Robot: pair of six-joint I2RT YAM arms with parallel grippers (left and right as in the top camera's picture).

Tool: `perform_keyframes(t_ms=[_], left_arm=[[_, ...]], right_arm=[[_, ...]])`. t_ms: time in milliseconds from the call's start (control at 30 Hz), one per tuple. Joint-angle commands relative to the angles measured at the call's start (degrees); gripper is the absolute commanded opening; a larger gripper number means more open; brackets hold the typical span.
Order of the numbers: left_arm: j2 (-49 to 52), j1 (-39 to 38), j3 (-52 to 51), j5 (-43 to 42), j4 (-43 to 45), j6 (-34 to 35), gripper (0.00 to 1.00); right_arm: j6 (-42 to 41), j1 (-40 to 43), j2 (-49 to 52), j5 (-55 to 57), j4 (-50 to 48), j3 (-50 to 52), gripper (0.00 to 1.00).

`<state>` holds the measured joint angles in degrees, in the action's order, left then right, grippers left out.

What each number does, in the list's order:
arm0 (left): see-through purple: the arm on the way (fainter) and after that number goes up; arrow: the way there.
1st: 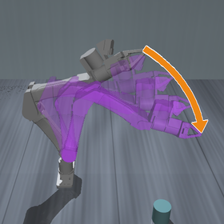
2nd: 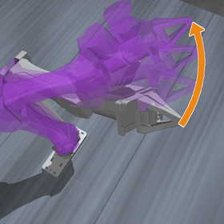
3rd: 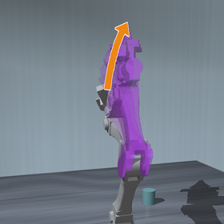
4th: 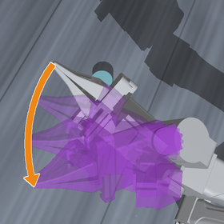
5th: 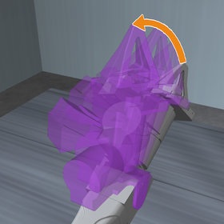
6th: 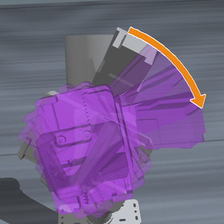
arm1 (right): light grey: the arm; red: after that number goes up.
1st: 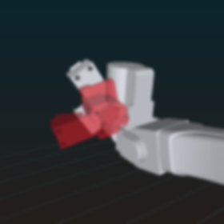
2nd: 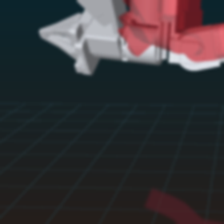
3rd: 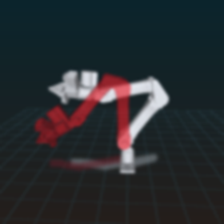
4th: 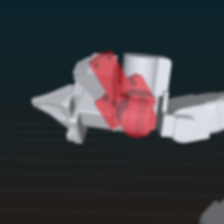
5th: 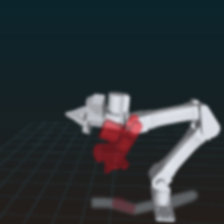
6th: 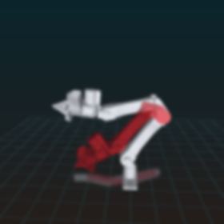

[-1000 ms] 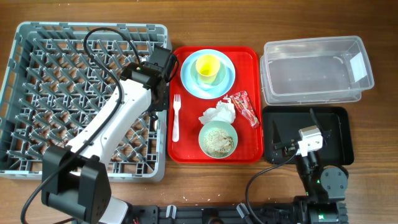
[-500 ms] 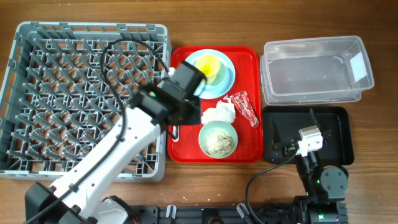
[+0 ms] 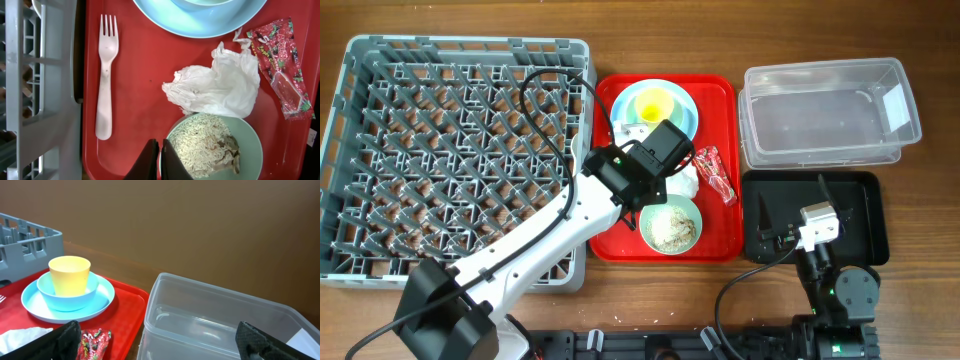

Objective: Sort waste into correct bins and load items into the dishwasher rack
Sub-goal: 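Lower the left gripper onto the white fork and grasp it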

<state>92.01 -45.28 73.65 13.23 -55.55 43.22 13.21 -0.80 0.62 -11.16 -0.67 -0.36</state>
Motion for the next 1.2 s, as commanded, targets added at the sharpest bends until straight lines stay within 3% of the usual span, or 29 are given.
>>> perform_keyframes(t_ms=[0, 233, 400, 567, 933, 1167], left_arm=[[0.6, -0.3, -0.5, -0.1, 0.9, 0.7, 0.1], [1.9, -1.9, -0.5, 0.7, 5.1, 0.7, 0.05], [7.9, -2.4, -0.5, 6.4, 5.1, 0.5, 0.05], [12.8, -1.0, -0.5, 13.1, 5.2, 0.5, 0.18], [13.6, 4.0, -2.9, 12.1, 5.5, 0.5, 0.21], [13.8, 4.3, -9.3, 12.2, 11.3, 0.5, 0.21]], right_arm=[[0.3, 0.2, -0.3, -0.7, -0.2, 0.0, 1.0], [0.3, 0.2, -0.3, -0.7, -0.2, 0.0, 1.0], [0.3, 0.2, -0.3, -0.7, -0.2, 0.0, 1.0], [0.3, 0.2, -0.3, -0.7, -0.2, 0.0, 1.0], [0.3, 0.2, -0.3, -0.7, -0.2, 0.0, 1.0], [0.3, 0.2, -0.3, -0.7, -0.2, 0.0, 1.0]])
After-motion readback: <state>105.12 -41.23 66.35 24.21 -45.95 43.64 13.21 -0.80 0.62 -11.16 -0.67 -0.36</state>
